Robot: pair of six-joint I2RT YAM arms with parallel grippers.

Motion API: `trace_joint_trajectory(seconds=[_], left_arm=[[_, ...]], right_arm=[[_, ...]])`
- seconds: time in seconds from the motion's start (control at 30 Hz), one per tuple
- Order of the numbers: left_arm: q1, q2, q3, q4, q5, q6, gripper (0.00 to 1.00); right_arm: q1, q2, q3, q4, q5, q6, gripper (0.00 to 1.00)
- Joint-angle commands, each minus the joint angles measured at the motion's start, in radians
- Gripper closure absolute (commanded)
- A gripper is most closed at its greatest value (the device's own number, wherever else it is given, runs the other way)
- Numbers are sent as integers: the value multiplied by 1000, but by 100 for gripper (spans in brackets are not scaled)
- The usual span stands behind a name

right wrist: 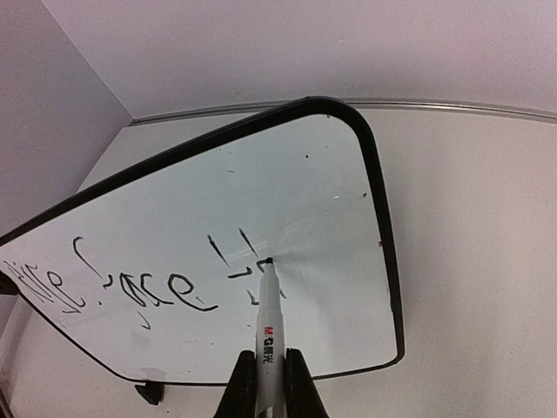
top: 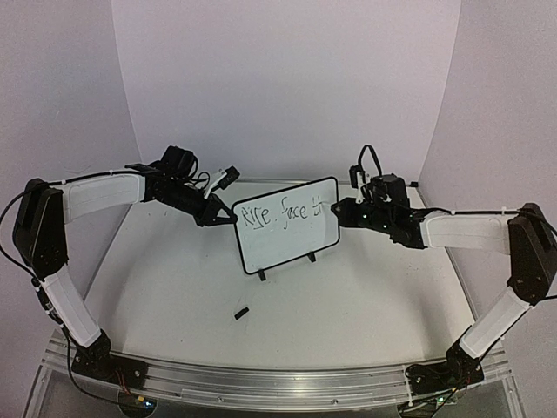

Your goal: Write a sentence on the whiteboard

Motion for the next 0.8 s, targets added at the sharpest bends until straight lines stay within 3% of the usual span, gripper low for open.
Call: trace_joint_trajectory(seconds=[0.0, 0.77], left_arm=[[-19, 58, -14, -122, -74, 46, 100], [-19, 58, -14, -122, -73, 46, 100]], right_arm=[[-14, -18, 12, 6, 44, -6, 100], [-16, 9, -70, 12, 14, 24, 100]])
